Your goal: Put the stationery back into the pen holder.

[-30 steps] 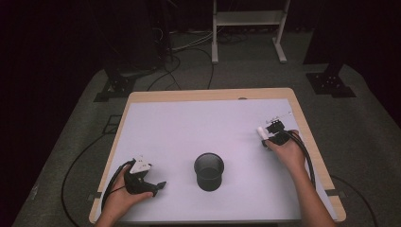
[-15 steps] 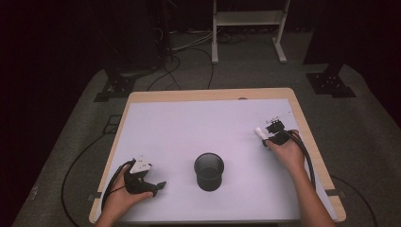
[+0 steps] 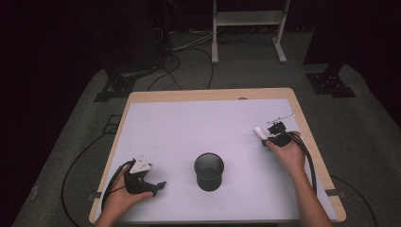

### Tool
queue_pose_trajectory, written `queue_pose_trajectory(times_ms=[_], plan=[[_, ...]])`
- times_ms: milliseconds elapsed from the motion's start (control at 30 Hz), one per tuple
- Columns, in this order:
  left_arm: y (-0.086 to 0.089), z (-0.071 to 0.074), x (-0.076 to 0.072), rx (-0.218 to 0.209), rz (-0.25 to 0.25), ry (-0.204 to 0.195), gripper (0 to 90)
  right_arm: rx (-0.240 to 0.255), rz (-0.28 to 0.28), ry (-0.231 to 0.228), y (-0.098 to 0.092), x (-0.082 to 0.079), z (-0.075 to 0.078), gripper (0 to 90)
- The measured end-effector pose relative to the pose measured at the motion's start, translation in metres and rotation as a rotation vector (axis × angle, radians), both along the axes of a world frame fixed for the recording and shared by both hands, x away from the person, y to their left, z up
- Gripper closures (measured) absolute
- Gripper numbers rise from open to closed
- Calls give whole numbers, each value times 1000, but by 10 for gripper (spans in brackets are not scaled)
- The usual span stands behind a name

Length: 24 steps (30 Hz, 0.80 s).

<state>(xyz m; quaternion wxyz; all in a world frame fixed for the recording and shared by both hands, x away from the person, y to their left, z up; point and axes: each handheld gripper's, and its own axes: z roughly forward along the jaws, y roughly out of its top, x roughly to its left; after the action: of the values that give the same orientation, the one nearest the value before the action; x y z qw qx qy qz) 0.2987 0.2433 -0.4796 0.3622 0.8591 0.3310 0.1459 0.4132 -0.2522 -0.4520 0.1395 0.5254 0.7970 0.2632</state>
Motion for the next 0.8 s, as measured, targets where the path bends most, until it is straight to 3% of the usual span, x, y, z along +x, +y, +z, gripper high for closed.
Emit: queue_pose_trajectory(times_ms=[300, 800], plan=[[0, 0, 0, 0, 0, 2, 66, 75, 31, -44, -3, -10, 13, 704], [0, 0, 0, 0, -2, 0, 66, 158, 116, -112, 4, -29, 39, 704]])
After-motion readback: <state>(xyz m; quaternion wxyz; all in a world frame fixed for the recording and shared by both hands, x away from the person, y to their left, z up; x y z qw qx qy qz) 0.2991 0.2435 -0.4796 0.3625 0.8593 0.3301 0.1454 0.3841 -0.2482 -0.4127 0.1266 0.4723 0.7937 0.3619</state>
